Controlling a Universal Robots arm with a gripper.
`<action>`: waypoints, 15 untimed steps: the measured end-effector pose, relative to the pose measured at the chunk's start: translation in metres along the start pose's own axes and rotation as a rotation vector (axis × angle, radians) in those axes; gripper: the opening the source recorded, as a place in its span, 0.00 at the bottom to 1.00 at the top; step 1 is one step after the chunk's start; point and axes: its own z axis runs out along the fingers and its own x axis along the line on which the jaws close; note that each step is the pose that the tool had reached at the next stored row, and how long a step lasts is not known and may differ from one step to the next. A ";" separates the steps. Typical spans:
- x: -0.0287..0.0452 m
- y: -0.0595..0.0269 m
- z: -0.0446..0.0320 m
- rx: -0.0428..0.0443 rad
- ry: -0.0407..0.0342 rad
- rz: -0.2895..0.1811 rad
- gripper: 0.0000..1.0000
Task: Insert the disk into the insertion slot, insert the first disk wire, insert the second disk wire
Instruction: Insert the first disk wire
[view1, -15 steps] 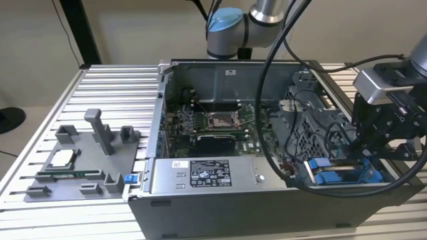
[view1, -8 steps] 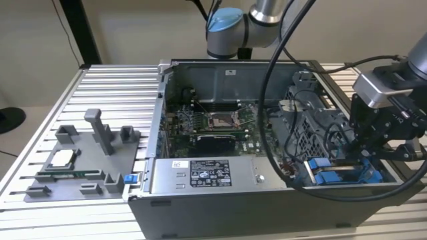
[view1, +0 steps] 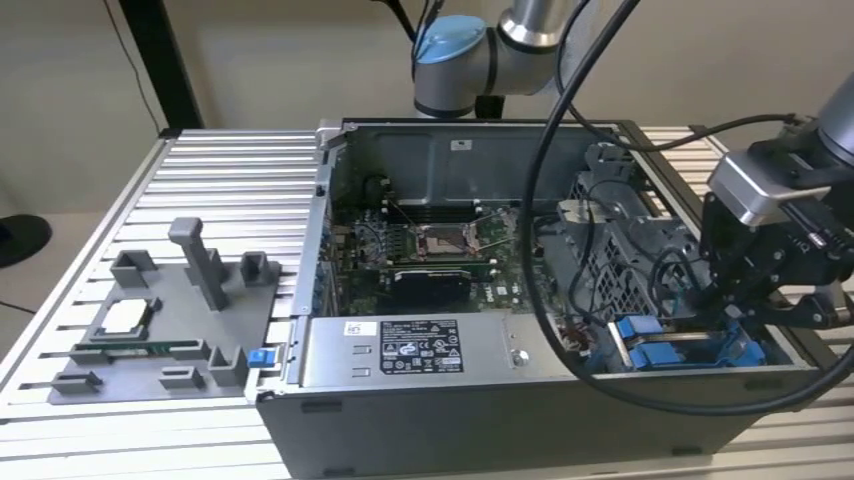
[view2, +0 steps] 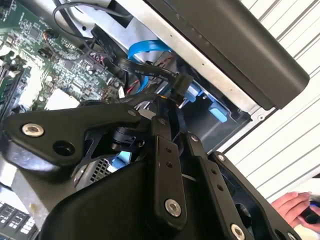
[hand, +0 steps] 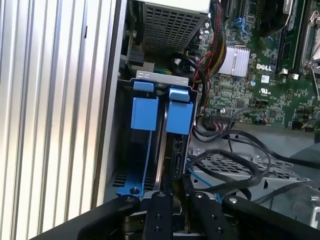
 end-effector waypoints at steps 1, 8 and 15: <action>0.0000 0.0004 0.0003 0.0019 0.0003 0.000 0.00; -0.0007 0.0026 0.0007 0.0091 0.0006 0.037 0.00; -0.0022 0.0036 0.0013 0.0128 0.0006 0.064 0.00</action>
